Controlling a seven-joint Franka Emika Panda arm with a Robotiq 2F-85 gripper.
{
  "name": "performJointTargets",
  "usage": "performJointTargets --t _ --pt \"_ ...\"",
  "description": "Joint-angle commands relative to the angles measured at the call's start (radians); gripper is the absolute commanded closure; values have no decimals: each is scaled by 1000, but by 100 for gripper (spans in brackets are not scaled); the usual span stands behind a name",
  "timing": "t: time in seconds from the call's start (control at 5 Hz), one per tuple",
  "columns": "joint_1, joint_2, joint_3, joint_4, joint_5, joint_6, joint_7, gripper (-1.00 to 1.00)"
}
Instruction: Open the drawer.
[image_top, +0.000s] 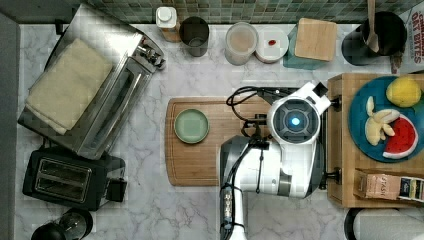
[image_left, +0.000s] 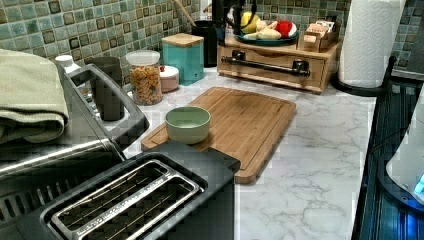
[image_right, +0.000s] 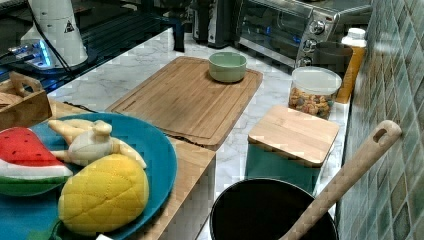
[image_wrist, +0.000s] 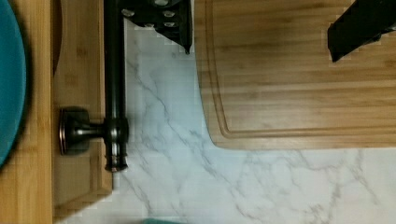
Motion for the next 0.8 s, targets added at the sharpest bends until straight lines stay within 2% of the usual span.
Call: performJointTargets --t 0.2,0.4,0.6,0.8 --pt "-83 0 -81 -16 -94 122 -96 -100" --pt "-104 55 -97 22 -60 120 -218 -100" --pt "-138 75 -85 -14 -45 219 -268 -100" --pt "-133 71 -74 -25 -58 187 -234 -100"
